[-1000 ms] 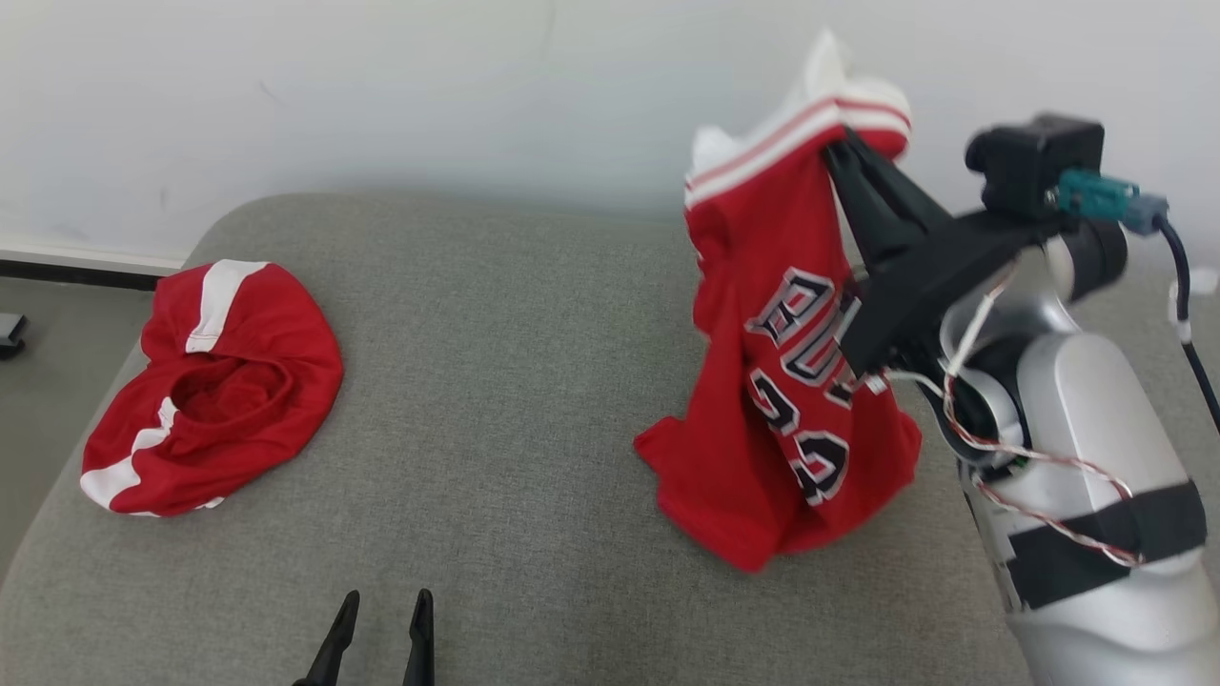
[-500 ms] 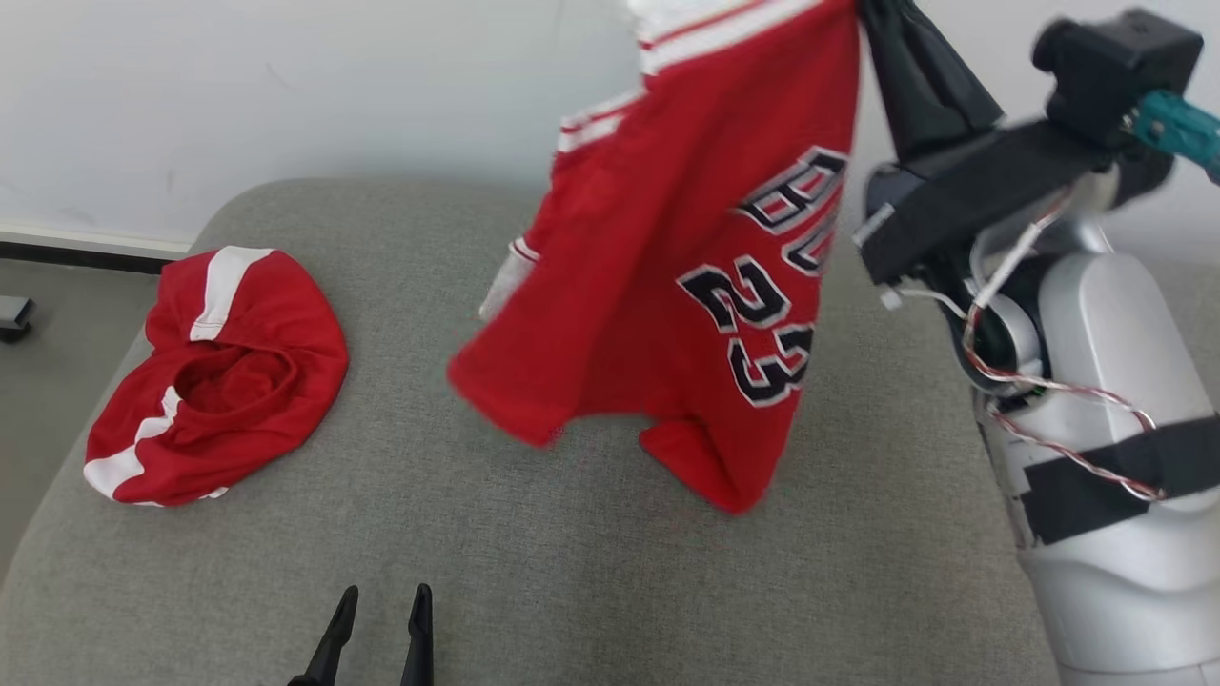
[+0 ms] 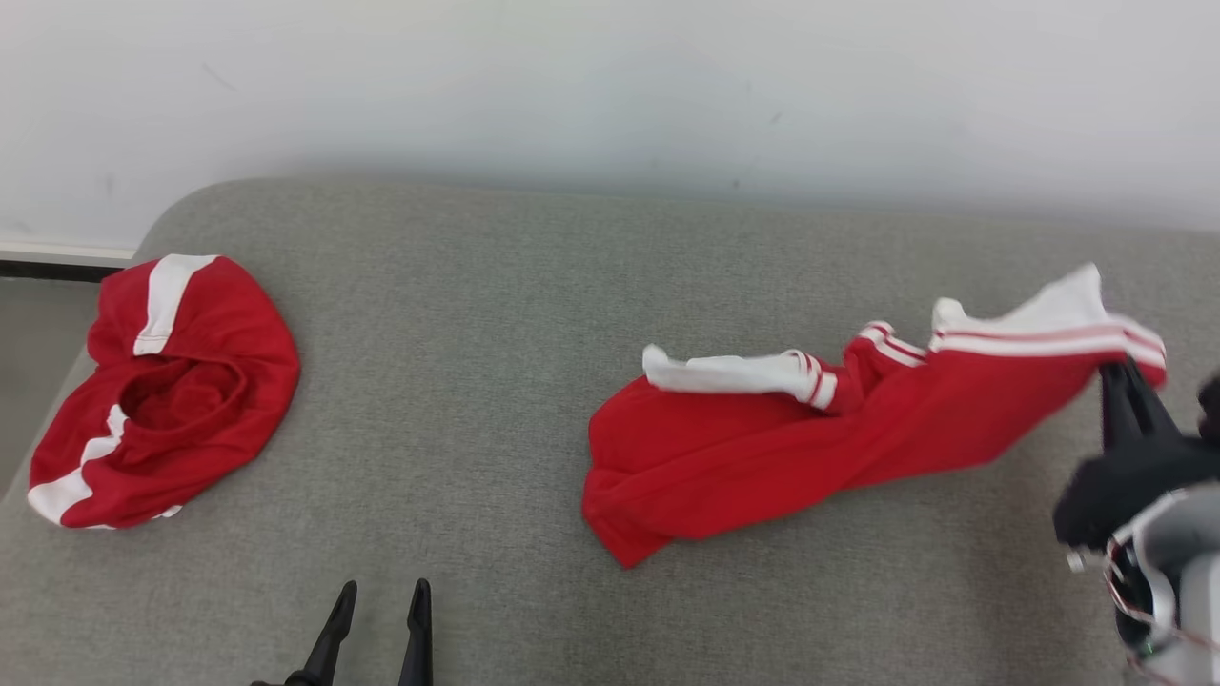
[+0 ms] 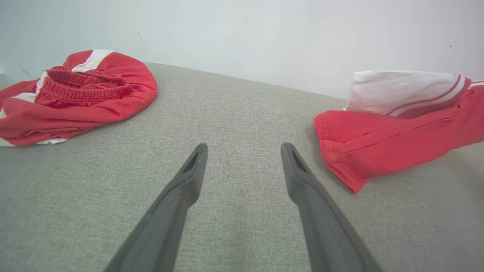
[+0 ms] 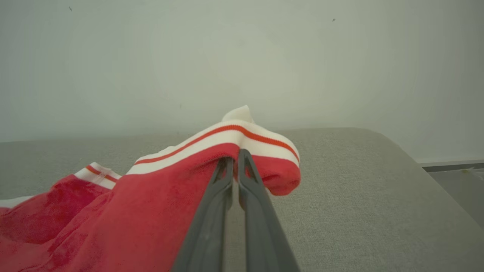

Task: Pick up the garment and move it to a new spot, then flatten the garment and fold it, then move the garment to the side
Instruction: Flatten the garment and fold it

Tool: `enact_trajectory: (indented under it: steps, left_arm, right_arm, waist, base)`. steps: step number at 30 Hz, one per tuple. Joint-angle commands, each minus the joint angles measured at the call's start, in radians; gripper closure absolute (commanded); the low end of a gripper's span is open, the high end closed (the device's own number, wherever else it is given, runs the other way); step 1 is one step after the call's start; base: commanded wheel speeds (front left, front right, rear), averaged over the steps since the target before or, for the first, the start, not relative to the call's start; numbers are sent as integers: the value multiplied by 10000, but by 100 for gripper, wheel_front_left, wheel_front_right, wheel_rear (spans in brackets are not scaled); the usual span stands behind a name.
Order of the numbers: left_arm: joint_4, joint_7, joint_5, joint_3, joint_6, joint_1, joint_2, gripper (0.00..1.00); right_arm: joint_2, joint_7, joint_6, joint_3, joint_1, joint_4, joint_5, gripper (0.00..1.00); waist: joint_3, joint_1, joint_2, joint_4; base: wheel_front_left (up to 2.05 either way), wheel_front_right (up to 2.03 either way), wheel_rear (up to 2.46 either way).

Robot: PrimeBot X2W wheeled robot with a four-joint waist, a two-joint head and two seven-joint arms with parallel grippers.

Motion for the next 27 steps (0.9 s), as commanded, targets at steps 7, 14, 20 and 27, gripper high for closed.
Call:
enact_trajectory:
  steps: [7, 14, 20, 27]
  left_arm:
    - [78, -36, 33, -62, -17, -198, -12, 0]
    - [152, -36, 95, -82, -52, -288, -10, 0]
    - [165, -36, 67, -127, -69, -223, -12, 0]
    - [223, -36, 119, -117, -65, -100, -12, 0]
  right_arm:
    - [529, 19, 12, -1431, 1292, -297, -510, 100]
    - [697, 176, 12, -2095, 2094, 11, -456, 100]
    - [690, 243, 12, -2314, 2411, 747, -597, 82]
    - [697, -104, 12, -2014, 2731, 882, -188, 0]
  waist:
    - [112, 0, -1, -253]
    - [101, 0, -1, -291]
    - [43, 0, -1, -251]
    - [-76, 0, -1, -301]
  base:
    - [0, 0, 0]
    - [0, 0, 0]
    - [0, 0, 0]
    - [0, 0, 0]
